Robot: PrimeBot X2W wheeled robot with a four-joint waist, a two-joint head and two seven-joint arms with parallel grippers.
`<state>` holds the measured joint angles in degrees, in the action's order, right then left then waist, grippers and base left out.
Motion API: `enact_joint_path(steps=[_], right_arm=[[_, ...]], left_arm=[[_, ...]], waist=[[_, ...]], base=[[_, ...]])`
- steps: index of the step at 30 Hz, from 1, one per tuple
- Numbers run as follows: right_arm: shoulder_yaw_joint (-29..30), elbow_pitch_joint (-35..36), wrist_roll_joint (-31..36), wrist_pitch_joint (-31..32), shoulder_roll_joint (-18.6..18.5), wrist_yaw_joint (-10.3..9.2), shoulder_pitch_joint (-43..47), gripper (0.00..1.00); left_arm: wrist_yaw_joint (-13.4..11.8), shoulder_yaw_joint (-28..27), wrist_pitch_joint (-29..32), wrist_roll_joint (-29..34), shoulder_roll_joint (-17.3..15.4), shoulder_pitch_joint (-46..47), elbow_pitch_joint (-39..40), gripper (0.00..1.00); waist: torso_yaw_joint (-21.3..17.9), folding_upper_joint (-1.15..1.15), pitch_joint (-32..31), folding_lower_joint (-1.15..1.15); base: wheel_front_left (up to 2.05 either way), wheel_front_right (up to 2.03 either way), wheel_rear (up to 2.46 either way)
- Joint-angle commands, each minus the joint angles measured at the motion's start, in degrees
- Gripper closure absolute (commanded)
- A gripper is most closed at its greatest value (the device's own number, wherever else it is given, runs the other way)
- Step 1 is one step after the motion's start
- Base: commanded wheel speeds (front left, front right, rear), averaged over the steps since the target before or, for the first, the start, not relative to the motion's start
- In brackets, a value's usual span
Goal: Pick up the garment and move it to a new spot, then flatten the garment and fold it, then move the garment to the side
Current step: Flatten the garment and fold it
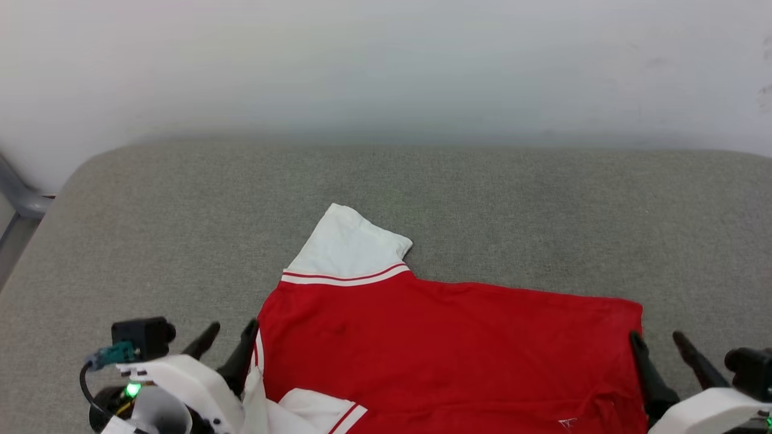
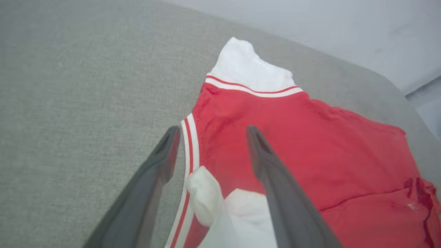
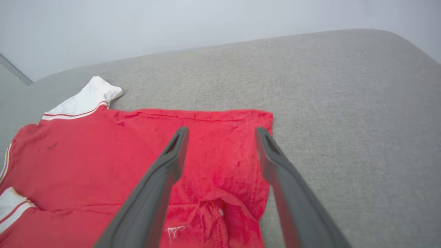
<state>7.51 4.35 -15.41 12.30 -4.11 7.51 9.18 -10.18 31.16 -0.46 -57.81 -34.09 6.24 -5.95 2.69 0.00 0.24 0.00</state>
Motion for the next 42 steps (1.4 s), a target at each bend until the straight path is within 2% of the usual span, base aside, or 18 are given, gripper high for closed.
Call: enact_joint_path(steps=[1,6,9,13,17,18,22,27,30,33,38,39,40,42], right_arm=[[0.3,1.4,0.9,-1.6,0.5,-0.05,-1.8,0.00],[0.5,5.2,2.6,-4.9,1.1,-0.05,-6.0,0.00],[0.3,6.9,3.0,-5.5,1.2,-0.05,-8.7,0.00],[-0.5,7.7,2.0,-6.0,1.3,-0.05,-11.6,0.00],[-1.2,7.3,1.5,-6.9,1.3,-0.04,-14.1,0.00],[-1.2,7.3,1.5,-6.9,1.3,-0.04,-14.1,0.00],[-1.8,5.7,0.6,-7.8,1.3,-0.05,-15.6,0.00],[-2.8,3.4,-0.9,-9.5,1.3,-0.05,-16.5,0.00],[-3.1,1.9,-1.7,-10.4,1.3,-0.05,-16.5,0.00],[-3.3,0.6,-2.3,-11.3,1.3,-0.05,-16.6,0.00],[-3.4,-1.2,-3.5,-12.0,1.3,-0.05,-16.4,0.00],[-3.4,-1.7,-3.8,-11.7,1.3,-0.05,-16.4,0.00],[-3.4,-2.0,-4.4,-11.4,1.3,-0.05,-16.4,0.00],[-3.6,-2.9,-5.3,-10.5,1.3,-0.05,-16.7,0.00]], left_arm=[[0.3,-0.6,-2.4,1.7,0.4,2.6,0.4,0.00],[0.7,-1.4,-9.3,7.8,1.7,10.5,0.0,0.00],[1.5,-1.7,-10.9,9.9,2.3,15.4,-1.3,0.00],[4.1,-1.9,-9.1,9.3,2.7,21.9,-4.8,0.00],[7.9,-1.5,-4.1,7.9,1.9,29.1,-9.2,0.00],[7.9,-1.5,-4.1,7.9,1.9,29.1,-9.2,0.00],[12.2,-0.6,4.8,4.6,0.9,35.6,-14.1,0.00],[15.1,0.9,18.5,0.3,-1.5,41.5,-20.2,0.00],[15.6,1.8,27.1,-2.6,-2.9,43.5,-23.5,0.00],[14.9,2.6,34.2,-4.4,-4.0,45.1,-26.0,0.00],[13.9,5.9,44.5,-5.9,-3.8,43.6,-29.7,0.00],[13.7,6.5,45.7,-6.0,-3.5,43.2,-30.1,0.62],[13.7,7.0,46.7,-6.1,-3.1,42.9,-30.4,1.00],[13.8,7.5,47.0,-6.3,-2.2,42.3,-30.8,1.00]], waist=[[-0.6,0.00,1.5,0.00],[-2.2,0.00,6.6,0.00],[-3.4,0.00,10.5,0.00],[-5.5,0.00,15.2,0.00],[-7.8,0.00,18.9,0.00],[-7.8,0.00,18.9,0.00],[-9.9,0.00,21.5,0.00],[-12.8,0.00,23.4,0.00],[-14.3,0.00,24.0,0.00],[-15.6,0.00,24.5,0.00],[-16.9,0.00,25.0,0.00],[-17.1,0.00,25.1,0.00],[-17.2,0.00,25.1,0.00],[-17.3,0.00,25.0,0.00]], base=[[0.00,0.00,0.00],[0.00,0.00,0.00],[0.00,0.00,0.00],[0.00,0.00,0.00],[0.00,0.00,0.00],[0.00,0.00,0.00],[0.00,0.00,0.00],[0.00,0.00,0.00],[0.00,0.00,0.00],[0.00,0.00,0.00],[0.00,0.00,0.00],[0.00,0.00,0.00],[0.00,0.00,0.00],[0.00,0.00,0.00]])
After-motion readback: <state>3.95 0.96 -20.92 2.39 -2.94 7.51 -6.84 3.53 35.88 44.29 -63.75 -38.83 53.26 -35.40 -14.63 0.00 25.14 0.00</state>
